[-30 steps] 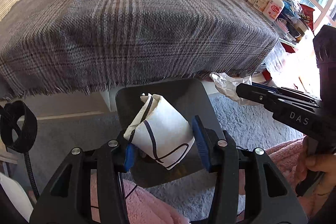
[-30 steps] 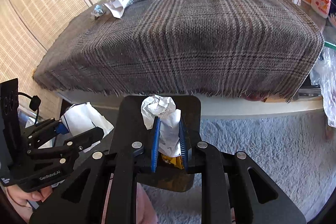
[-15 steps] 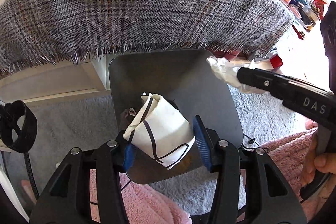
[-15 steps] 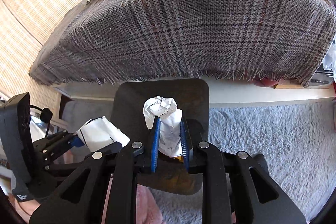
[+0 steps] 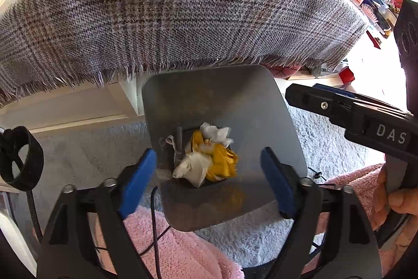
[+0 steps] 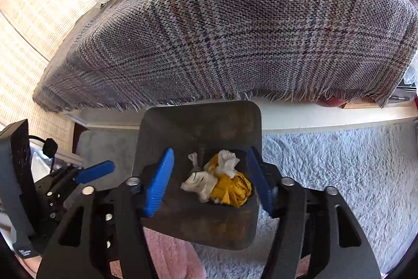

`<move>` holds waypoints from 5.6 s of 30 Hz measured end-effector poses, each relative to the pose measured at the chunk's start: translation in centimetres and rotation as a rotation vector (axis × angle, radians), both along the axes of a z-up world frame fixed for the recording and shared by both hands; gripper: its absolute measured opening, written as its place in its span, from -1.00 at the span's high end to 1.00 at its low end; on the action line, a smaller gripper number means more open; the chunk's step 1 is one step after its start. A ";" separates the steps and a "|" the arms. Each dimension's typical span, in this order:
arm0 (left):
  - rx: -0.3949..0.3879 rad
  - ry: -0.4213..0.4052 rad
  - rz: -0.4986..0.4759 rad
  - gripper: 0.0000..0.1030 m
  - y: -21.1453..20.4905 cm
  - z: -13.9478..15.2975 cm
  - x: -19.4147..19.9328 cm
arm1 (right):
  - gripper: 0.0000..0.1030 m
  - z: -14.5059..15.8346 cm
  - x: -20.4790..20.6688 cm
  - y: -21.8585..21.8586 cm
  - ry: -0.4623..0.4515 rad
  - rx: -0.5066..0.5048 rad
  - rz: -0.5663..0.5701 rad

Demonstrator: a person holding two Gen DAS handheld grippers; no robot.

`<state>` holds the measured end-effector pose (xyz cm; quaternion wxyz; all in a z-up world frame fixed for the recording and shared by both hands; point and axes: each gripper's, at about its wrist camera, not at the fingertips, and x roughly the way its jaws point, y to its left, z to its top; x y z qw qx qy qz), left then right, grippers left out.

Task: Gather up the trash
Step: 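Release the cup into the bin with the left tool while the right tool drops the tissue, then grasp the rainbow-printed box with the left tool while the right tool grasps the tube, then carry the box with the left tool while the right tool carries the tube over the bin, then open the left tool to drop the box while the right tool drops the tube into the bin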

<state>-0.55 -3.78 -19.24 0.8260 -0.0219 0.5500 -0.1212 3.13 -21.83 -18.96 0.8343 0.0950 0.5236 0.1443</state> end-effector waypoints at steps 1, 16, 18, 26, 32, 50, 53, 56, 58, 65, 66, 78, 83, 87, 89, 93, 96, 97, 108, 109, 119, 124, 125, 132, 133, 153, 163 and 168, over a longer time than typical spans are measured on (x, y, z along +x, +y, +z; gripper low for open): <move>0.003 -0.003 0.003 -0.65 0.1 0.2 0.0 | -0.60 0.1 0.0 -0.1 -0.003 -0.007 -0.008; -0.020 -0.079 0.059 -0.84 2.7 4.5 0.1 | -0.93 3.5 0.3 -2.3 -0.048 0.042 -0.055; -0.021 -0.094 0.063 -0.84 3.1 5.5 0.5 | -0.93 4.9 0.6 -2.7 -0.072 0.050 -0.066; -0.012 -0.146 0.045 -0.84 3.3 9.2 3.4 | -0.93 11.0 4.0 -5.1 -0.181 0.000 -0.109; -0.003 -0.188 0.038 -0.84 3.5 11.4 6.9 | -0.93 13.8 7.9 -6.4 -0.216 -0.014 -0.129; -0.008 -0.196 0.086 -0.66 4.0 11.9 17.7 | -0.30 11.9 17.7 -4.3 -0.196 -0.042 -0.109; -0.017 -0.188 0.086 -0.53 4.0 11.5 18.7 | -0.08 11.2 18.6 -3.9 -0.183 -0.047 -0.098; -0.029 -0.188 0.080 -0.38 3.9 11.2 19.4 | 0.01 10.7 19.4 -3.5 -0.173 -0.055 -0.085; -0.033 -0.184 0.073 -0.26 3.8 11.1 19.9 | 0.05 10.2 19.9 -3.3 -0.164 -0.054 -0.080; -0.045 -0.180 0.044 0.45 2.9 10.8 21.0 | 0.26 9.5 20.4 -2.1 -0.180 -0.083 -0.063; -0.042 -0.182 0.040 0.47 2.7 10.9 20.9 | 0.47 9.5 20.3 -2.0 -0.184 -0.089 -0.064; -0.018 -0.193 0.006 0.52 1.9 11.4 17.5 | 0.73 9.4 17.5 -2.0 -0.145 -0.060 -0.015; -0.023 -0.202 0.003 0.52 2.1 11.7 15.2 | 0.74 9.3 15.6 -2.5 -0.126 -0.049 -0.022; -0.043 -0.202 0.001 0.53 2.2 11.7 13.9 | 0.74 9.3 14.0 -2.6 -0.118 -0.046 -0.023; -0.048 -0.199 -0.002 0.53 2.3 11.6 13.3 | 0.74 9.2 13.6 -2.5 -0.121 -0.054 -0.023; -0.062 -0.190 0.009 0.53 2.7 11.1 12.5 | 0.72 9.2 14.0 -2.0 -0.134 -0.066 -0.036; -0.073 -0.189 0.015 0.53 3.1 11.0 12.0 | 0.72 9.2 14.8 -1.7 -0.146 -0.076 -0.039; -0.074 -0.190 0.017 0.53 3.1 11.0 11.9 | 0.72 9.2 15.0 -1.7 -0.148 -0.077 -0.041; -0.067 -0.199 0.021 0.53 3.0 11.4 9.1 | 0.74 9.3 12.9 -1.8 -0.152 -0.102 -0.011; -0.064 -0.199 0.020 0.53 2.9 11.4 8.7 | 0.74 9.3 12.4 -2.0 -0.149 -0.101 -0.008; -0.068 -0.203 0.020 0.54 2.7 11.0 4.9 | 0.74 9.4 7.0 -3.8 -0.130 -0.045 -0.008; -0.069 -0.196 0.012 0.54 2.4 10.4 3.3 | 0.74 8.8 4.6 -4.2 -0.117 -0.032 -0.008; -0.069 -0.193 0.009 0.54 2.3 10.3 3.0 | 0.74 8.7 4.2 -4.2 -0.114 -0.030 -0.008; -0.063 -0.166 0.010 0.54 2.2 9.0 1.3 | 0.74 7.7 1.5 -3.9 -0.102 -0.008 0.006; -0.064 -0.159 0.012 0.54 2.1 8.8 1.1 | 0.74 7.6 1.2 -3.8 -0.100 -0.006 0.009; -0.028 0.022 0.020 0.54 0.7 0.5 -1.8 | 0.74 1.7 -2.5 -1.8 0.034 -0.009 0.058; 0.007 0.101 -0.001 0.54 -1.0 -2.3 -1.5 | 0.74 0.2 -2.2 -0.7 0.055 -0.032 0.081; -0.003 0.108 0.012 0.53 -0.8 -2.7 -1.3 | 0.74 0.0 -2.2 -0.8 0.059 -0.025 0.075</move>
